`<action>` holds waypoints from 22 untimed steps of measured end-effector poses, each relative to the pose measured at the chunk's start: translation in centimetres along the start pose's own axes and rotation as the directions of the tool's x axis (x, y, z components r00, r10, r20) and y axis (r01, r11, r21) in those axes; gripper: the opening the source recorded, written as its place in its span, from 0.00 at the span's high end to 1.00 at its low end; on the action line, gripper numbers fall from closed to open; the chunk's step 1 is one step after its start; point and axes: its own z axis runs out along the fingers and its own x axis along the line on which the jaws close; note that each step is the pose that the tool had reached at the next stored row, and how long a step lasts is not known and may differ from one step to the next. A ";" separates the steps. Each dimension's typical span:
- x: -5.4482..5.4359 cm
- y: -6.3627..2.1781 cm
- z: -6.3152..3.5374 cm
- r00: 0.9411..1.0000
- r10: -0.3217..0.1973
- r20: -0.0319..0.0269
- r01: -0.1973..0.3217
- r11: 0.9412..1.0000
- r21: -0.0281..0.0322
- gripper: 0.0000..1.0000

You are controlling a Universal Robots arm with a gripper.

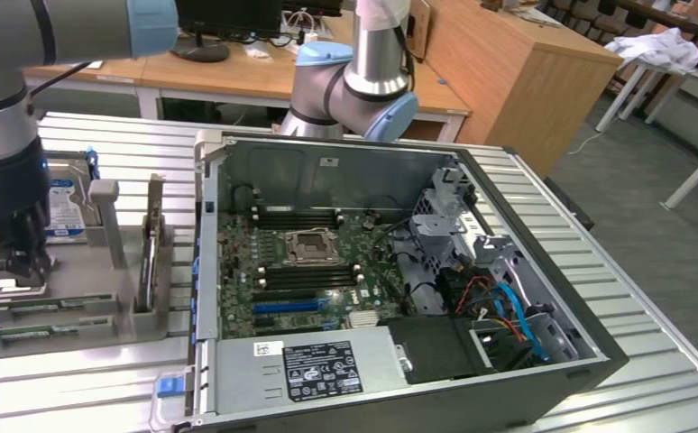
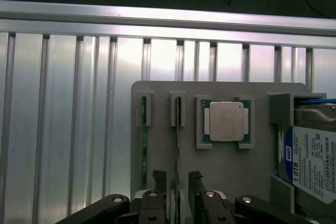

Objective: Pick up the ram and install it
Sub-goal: 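Pick up the ram and move it above insertion slot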

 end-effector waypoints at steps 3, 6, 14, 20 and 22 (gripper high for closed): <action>0.4 0.02 -0.01 1.000 0.000 0.000 0.000 1.000 0.000 0.69; 0.7 0.03 -0.02 1.000 0.000 0.000 0.000 1.000 0.000 0.69; 1.6 0.07 -0.03 1.000 0.000 0.000 0.000 1.000 0.000 0.69; 2.2 0.10 -0.04 1.000 0.000 0.000 0.000 1.000 0.000 0.69; 2.4 0.11 -0.04 1.000 0.000 0.000 0.000 1.000 0.000 0.69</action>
